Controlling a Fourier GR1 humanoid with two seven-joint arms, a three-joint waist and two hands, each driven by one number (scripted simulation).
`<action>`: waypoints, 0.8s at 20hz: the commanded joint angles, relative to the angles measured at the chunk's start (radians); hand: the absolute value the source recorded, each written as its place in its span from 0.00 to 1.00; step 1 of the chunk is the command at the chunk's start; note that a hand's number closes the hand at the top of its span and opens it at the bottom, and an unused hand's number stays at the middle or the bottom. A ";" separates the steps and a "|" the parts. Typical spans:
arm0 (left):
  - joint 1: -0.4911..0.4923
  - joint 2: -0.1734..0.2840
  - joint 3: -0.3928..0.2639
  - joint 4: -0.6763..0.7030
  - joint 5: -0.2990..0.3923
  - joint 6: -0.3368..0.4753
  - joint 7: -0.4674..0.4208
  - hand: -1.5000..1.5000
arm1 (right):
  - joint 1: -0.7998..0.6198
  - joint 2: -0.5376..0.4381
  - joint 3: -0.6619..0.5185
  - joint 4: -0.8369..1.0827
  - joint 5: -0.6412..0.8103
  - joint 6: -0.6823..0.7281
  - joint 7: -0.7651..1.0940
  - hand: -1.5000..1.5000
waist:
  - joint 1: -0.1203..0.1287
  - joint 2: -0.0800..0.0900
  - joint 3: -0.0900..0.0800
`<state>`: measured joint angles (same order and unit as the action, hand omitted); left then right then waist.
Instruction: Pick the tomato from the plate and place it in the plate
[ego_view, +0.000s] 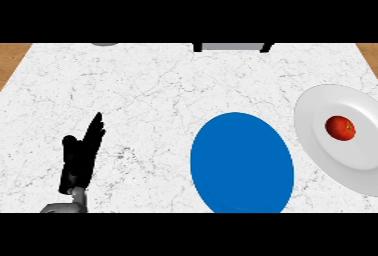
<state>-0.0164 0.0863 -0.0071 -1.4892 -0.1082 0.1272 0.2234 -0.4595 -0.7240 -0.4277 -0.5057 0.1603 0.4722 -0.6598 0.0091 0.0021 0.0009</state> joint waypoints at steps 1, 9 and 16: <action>0.032 -0.025 -0.030 -0.019 -0.019 0.007 -0.009 0.50 | -0.029 0.046 0.046 0.060 0.055 -0.063 -0.081 0.00 | 0.006 0.001 0.000; -0.058 0.009 0.045 0.090 0.010 -0.020 -0.043 0.50 | -0.057 -0.009 0.051 0.156 0.063 -0.080 -0.124 0.00 | 0.002 0.002 0.000; -0.018 -0.035 -0.019 -0.008 -0.026 0.008 0.023 0.50 | -0.037 -0.075 0.040 0.273 0.077 -0.091 -0.204 0.00 | 0.010 0.004 0.002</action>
<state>-0.0534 0.0741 0.0052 -1.4594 -0.1177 0.1253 0.2211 -0.5016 -0.7673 -0.3872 -0.2931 0.2278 0.3415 -0.7930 0.0155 0.0048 0.0024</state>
